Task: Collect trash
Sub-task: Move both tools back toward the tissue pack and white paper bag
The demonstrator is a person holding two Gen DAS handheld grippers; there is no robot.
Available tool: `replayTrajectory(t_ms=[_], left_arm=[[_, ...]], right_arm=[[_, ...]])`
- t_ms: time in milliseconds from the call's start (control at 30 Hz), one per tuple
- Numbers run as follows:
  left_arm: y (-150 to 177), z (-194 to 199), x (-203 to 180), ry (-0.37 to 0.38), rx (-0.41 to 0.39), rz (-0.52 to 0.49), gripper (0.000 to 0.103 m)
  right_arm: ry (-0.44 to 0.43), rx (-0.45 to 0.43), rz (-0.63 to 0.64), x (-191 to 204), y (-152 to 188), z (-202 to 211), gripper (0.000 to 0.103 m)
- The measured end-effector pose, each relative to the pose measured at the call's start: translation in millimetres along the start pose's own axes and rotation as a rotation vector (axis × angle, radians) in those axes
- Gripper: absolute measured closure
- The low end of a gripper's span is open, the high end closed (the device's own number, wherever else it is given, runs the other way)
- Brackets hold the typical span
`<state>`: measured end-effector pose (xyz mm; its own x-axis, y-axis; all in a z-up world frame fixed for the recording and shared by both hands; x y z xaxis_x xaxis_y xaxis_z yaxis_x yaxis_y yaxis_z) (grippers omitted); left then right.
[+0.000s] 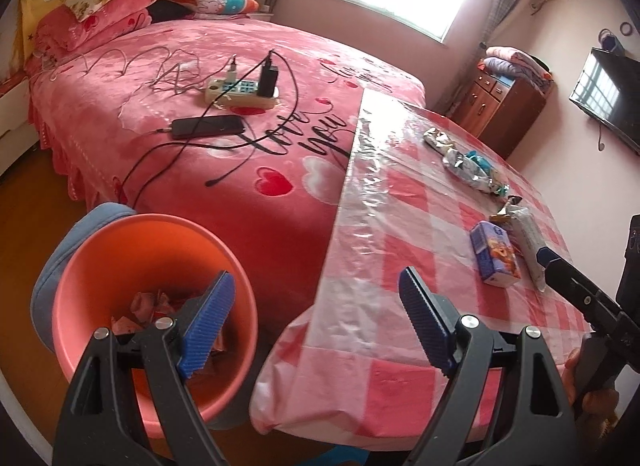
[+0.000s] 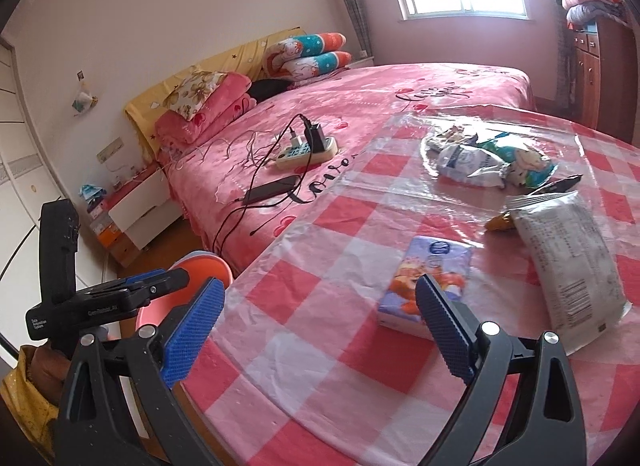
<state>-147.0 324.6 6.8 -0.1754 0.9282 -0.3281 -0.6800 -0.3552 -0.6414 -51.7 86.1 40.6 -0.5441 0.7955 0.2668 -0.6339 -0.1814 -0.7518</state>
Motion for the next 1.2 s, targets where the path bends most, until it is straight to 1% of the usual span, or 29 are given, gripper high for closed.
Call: replayTrajectory(t_ms=[233, 533, 800, 933, 1000, 1200], left_arm=[[-3.4, -2.4, -24.8, 0.011, -0.001, -0.043, 0.018], [-5.1, -12.5, -60.7, 0.028, 0.021, -0.106, 0.018], [-6.4, -20.6, -83.9, 0.043, 0.039, -0.143, 0.018], [-3.6, -25.6, -98.9, 0.065, 0.056, -0.165, 0.018], [-1.2, -27.7, -107.7, 0.081, 0.068, -0.179, 0.018], [4.6, -37.0, -139.2, 0.146, 0.103, -0.224, 0.018]], right_arm=[[0.018, -0.024, -0.029, -22.4, -1.7, 10.1, 0.008], [0.053, -0.047, -0.106, -61.9, -5.1, 22.0, 0.008], [0.092, -0.068, -0.16, -96.7, -7.7, 33.8, 0.008], [0.124, -0.077, -0.193, -117.2, -8.4, 39.5, 0.008], [0.153, -0.076, -0.205, -129.9, -8.4, 40.8, 0.008], [0.202, -0.048, -0.27, -168.1, -4.4, 37.4, 0.008]])
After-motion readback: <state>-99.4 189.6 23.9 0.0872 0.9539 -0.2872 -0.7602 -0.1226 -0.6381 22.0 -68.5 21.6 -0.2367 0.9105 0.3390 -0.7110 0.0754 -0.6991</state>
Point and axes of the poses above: each gripper's, at about its wrist camera, not at the fingertips, and z roughly against the way its jaws point, x to its left, y to its underside, the point moved 3 cm from there along -z, roughly the way its jaws point, and after that the axes turned 3 degrees about y, right-handed, at the moved point
